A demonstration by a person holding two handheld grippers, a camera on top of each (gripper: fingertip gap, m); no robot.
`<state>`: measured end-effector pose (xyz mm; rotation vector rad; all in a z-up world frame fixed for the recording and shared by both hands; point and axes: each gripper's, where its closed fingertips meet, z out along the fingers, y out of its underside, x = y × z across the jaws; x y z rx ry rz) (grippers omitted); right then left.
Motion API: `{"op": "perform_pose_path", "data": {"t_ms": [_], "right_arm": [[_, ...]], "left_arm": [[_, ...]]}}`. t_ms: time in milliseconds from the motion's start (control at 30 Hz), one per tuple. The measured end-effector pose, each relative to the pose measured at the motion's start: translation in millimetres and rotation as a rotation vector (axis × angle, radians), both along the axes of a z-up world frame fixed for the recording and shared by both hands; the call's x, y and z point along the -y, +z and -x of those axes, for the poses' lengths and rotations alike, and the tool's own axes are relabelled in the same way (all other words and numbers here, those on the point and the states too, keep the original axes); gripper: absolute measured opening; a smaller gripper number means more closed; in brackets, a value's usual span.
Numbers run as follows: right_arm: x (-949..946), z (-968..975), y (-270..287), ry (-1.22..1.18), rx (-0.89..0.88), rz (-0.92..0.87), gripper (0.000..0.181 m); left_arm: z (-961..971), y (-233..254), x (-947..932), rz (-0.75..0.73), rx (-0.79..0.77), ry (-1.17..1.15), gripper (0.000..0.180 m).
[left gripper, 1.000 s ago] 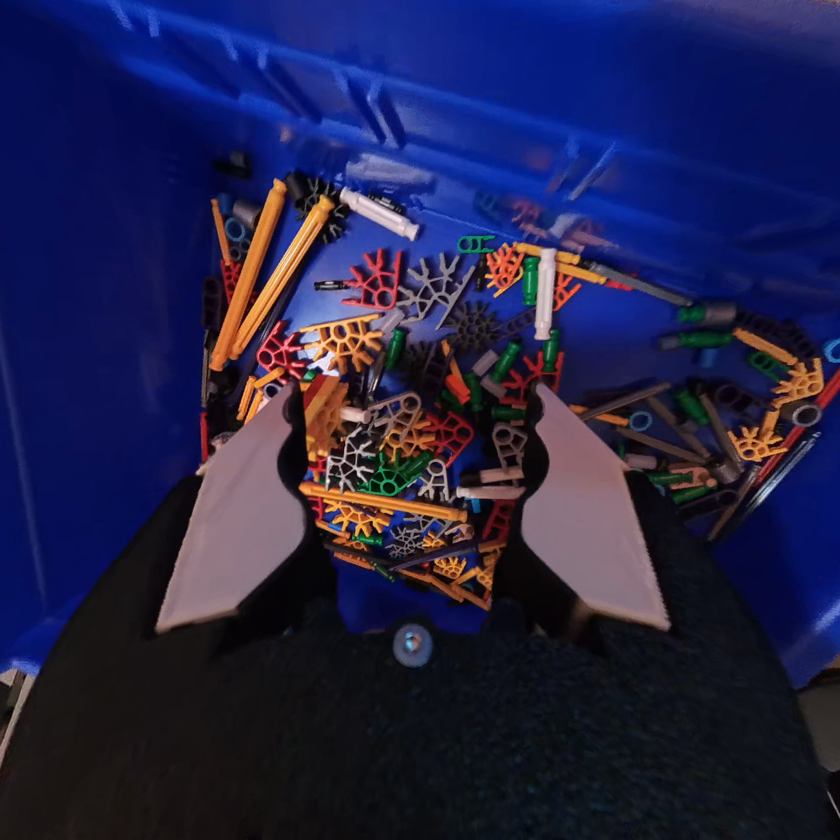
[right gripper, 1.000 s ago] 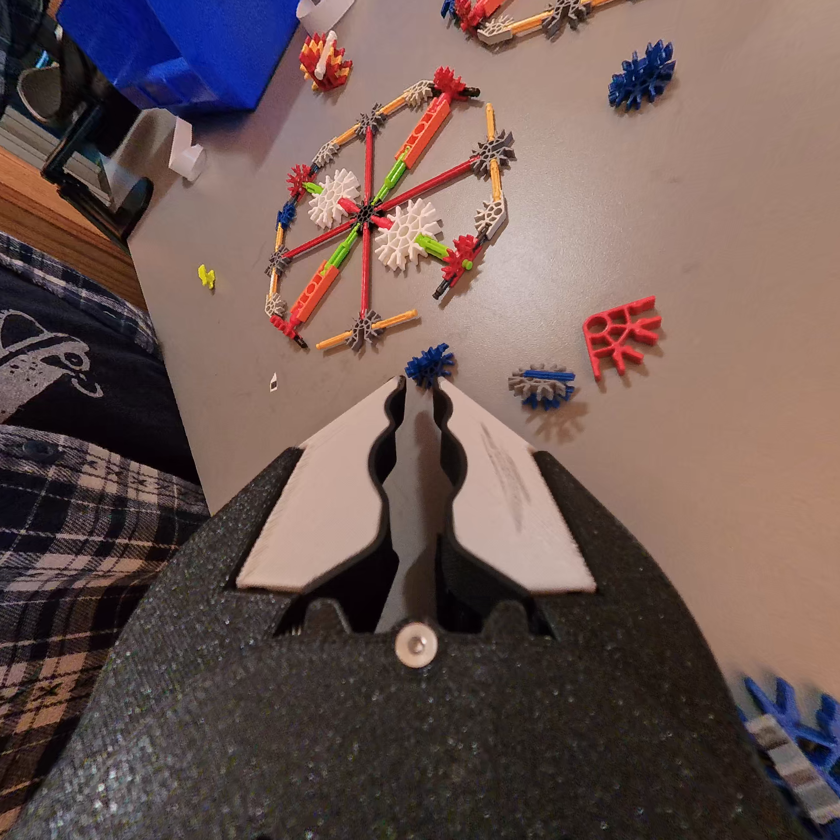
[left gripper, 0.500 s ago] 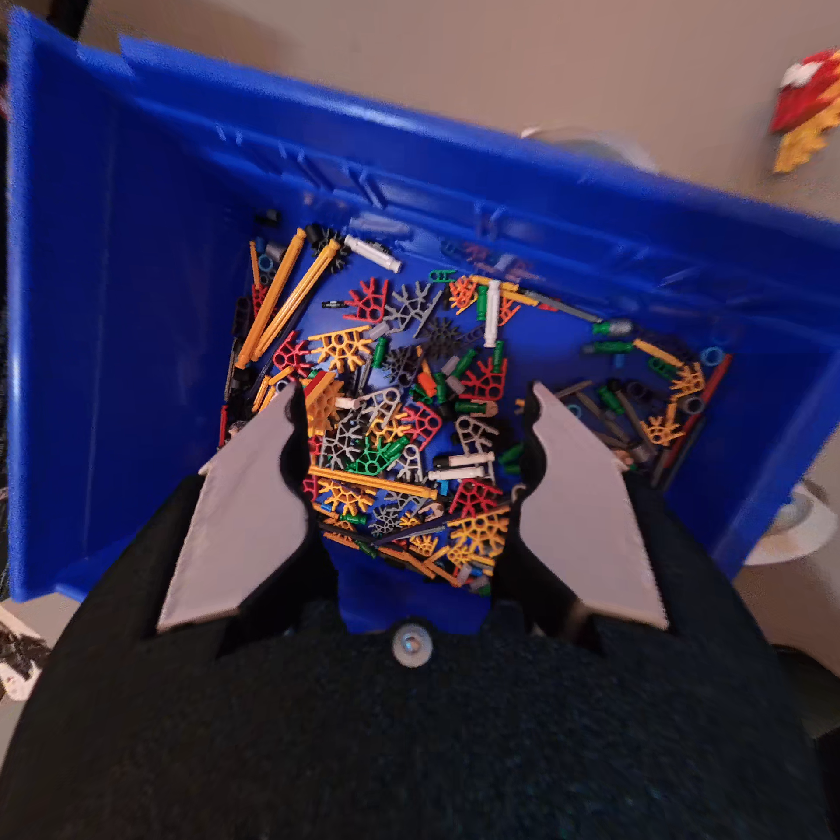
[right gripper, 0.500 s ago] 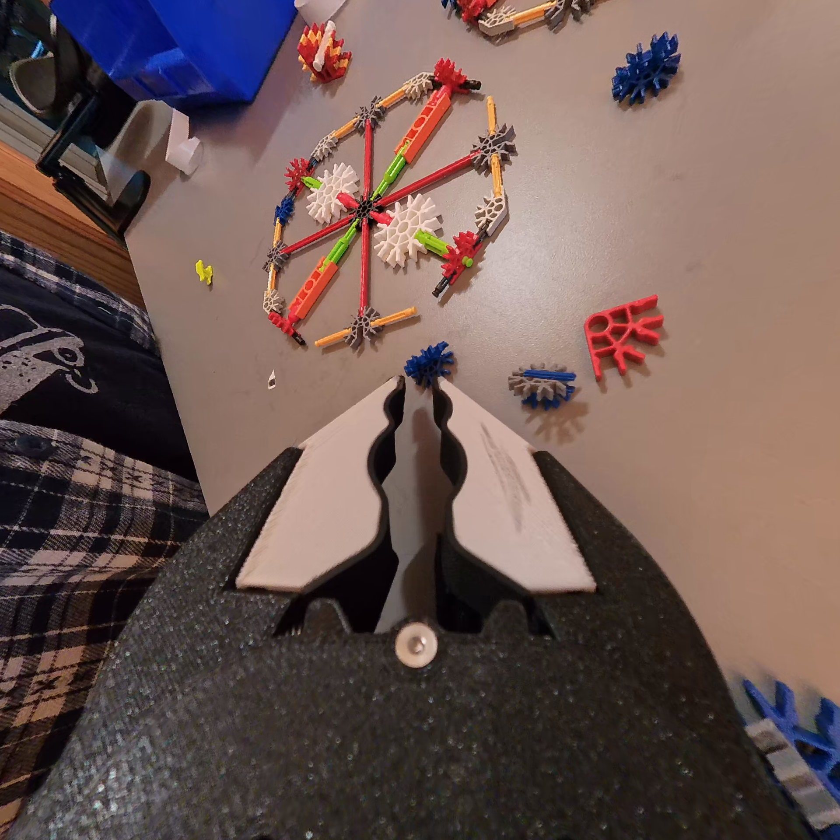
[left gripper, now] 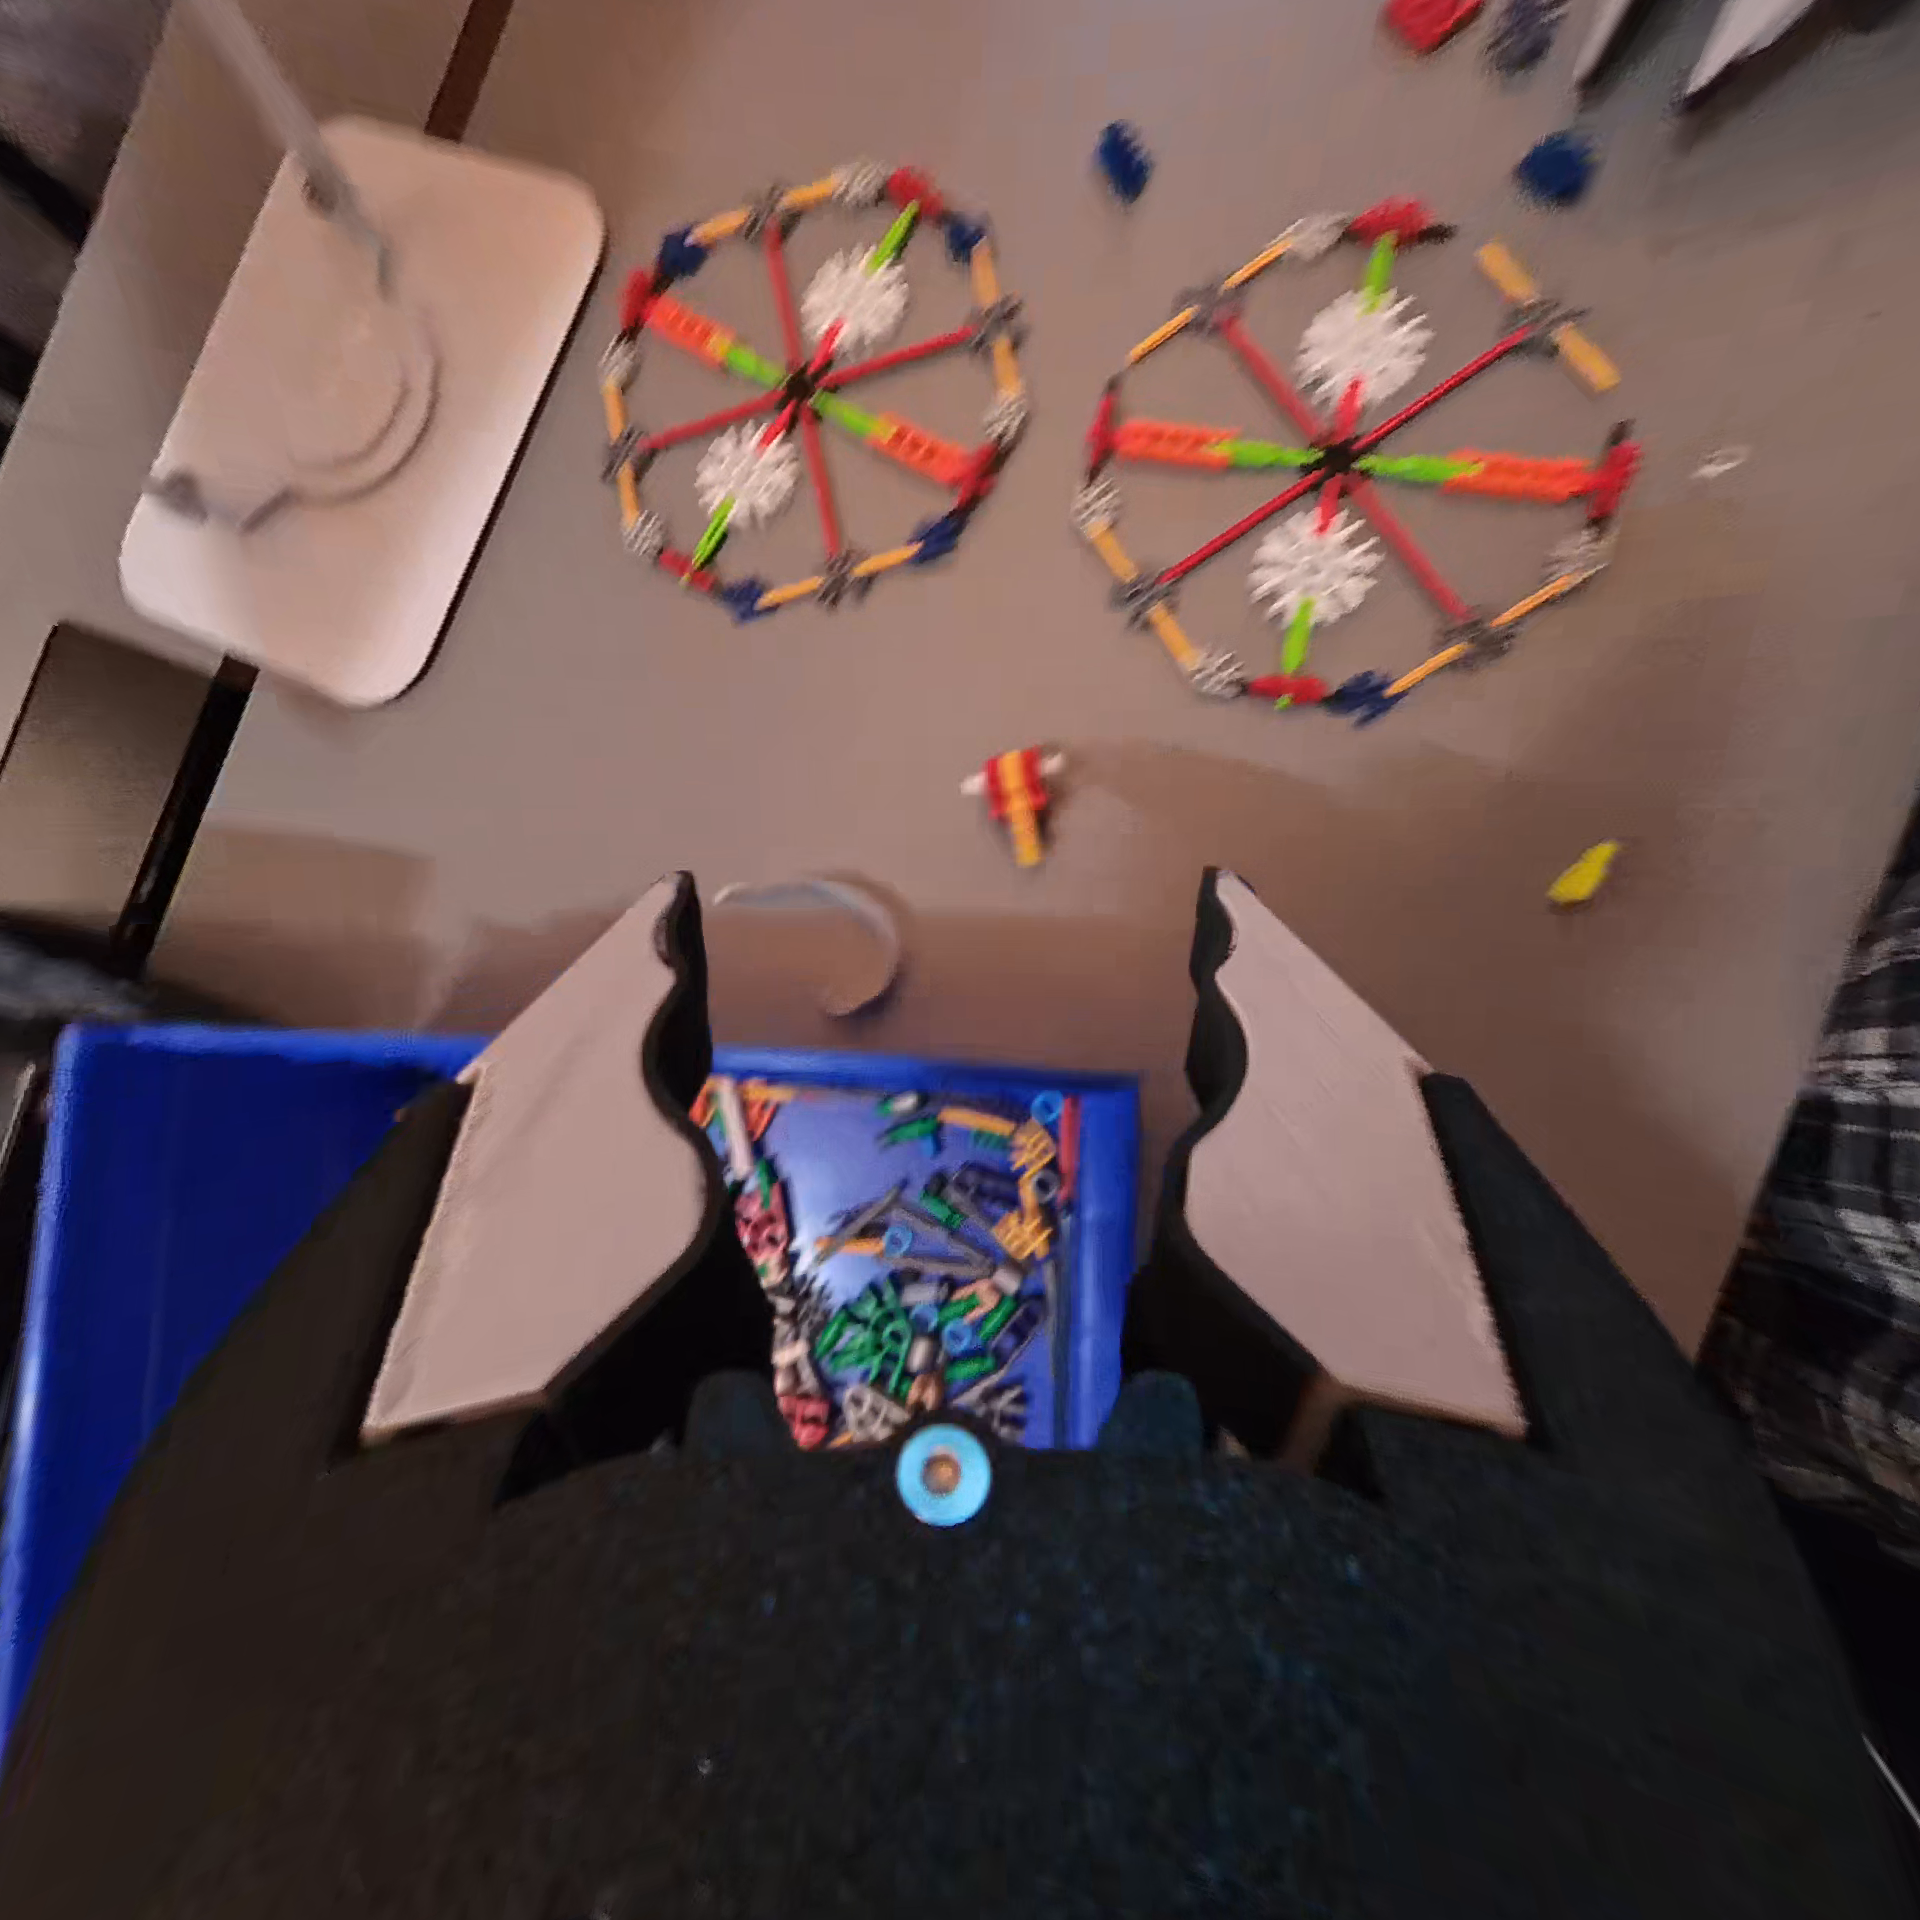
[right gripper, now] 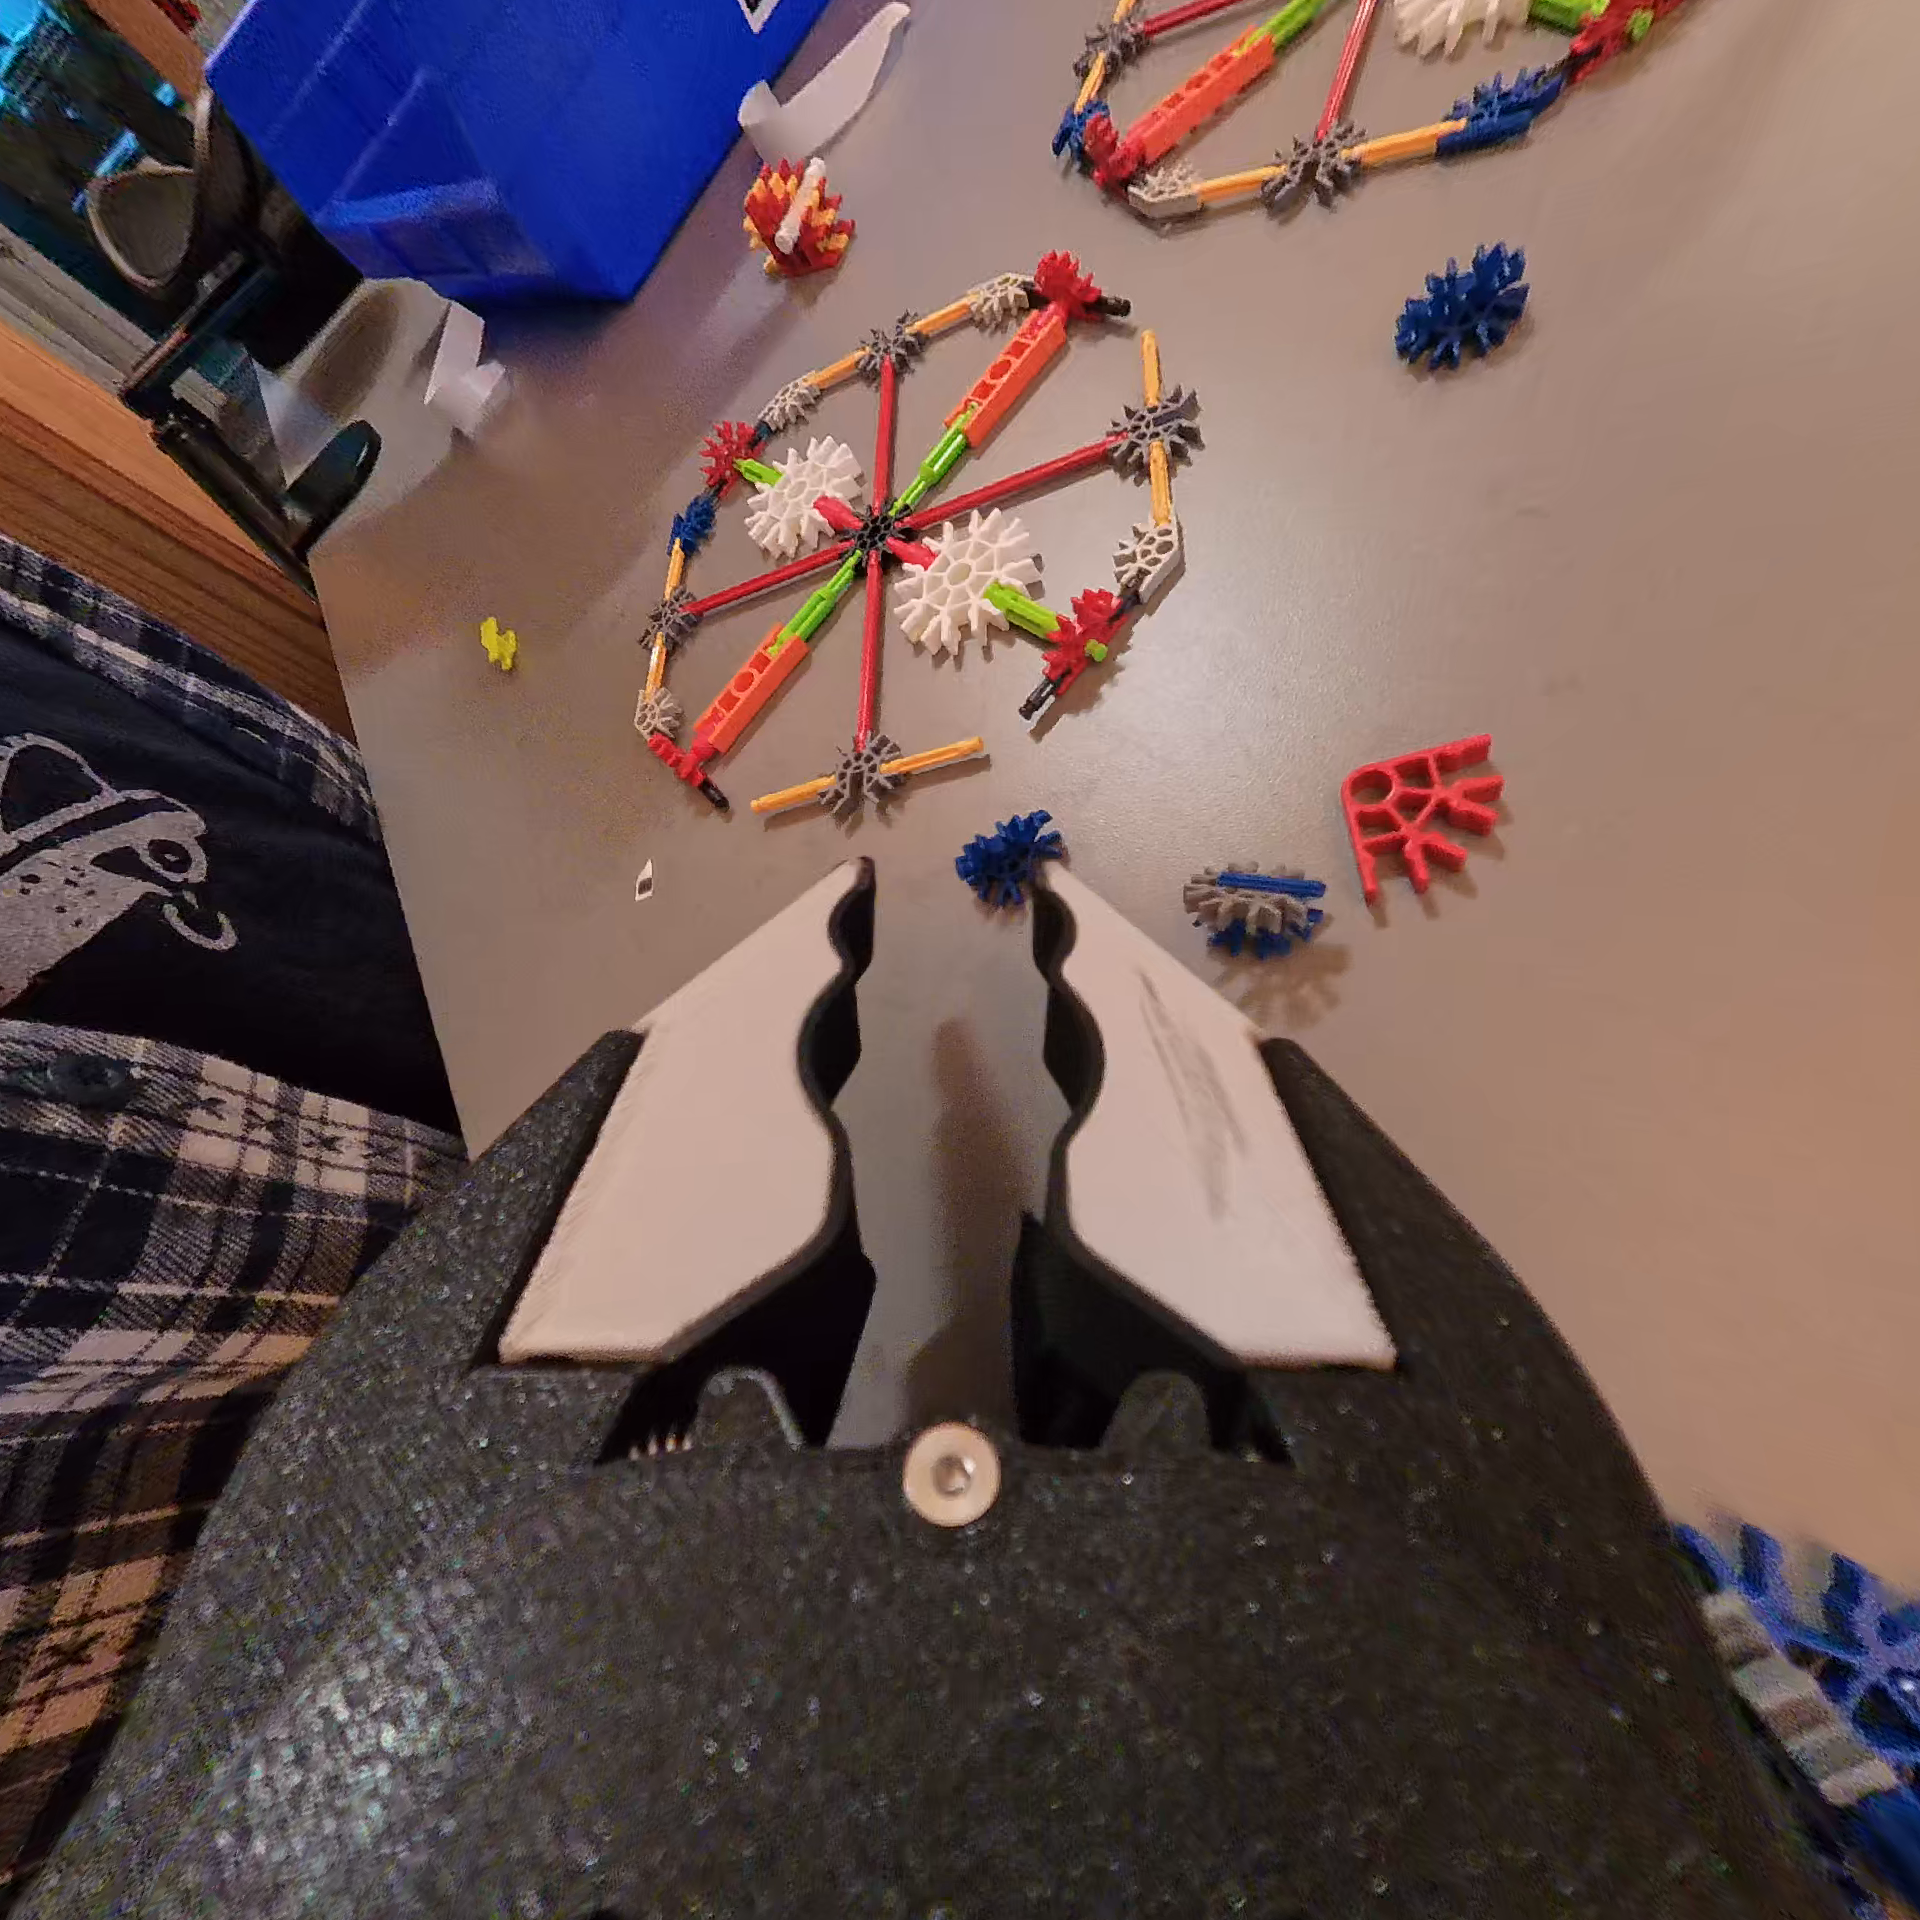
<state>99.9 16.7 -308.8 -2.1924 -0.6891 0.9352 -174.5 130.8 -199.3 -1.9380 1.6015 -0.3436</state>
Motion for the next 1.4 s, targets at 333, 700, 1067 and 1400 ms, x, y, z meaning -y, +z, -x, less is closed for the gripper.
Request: {"op": "perform_pose_path", "data": {"t_ms": [333,700,1067,1400], "right_arm": [[15,1,4,-0.022,0.113,-0.143,0.053],[20,-6,-8,-0.118,0.297,-0.159,0.097],[1,-27,-34,-0.228,0.495,-0.094,0.157],[1,-39,-35,-0.321,0.503,-0.073,0.156]], "left_arm": [[-58,-46,66,0.084,-0.01,-0.1,0.095],[-68,-96,93,0.232,0.03,0.062,0.099],[-53,-141,88,0.144,0.094,0.238,0.154],[-39,-137,78,0.093,0.149,0.452,0.148]]}}
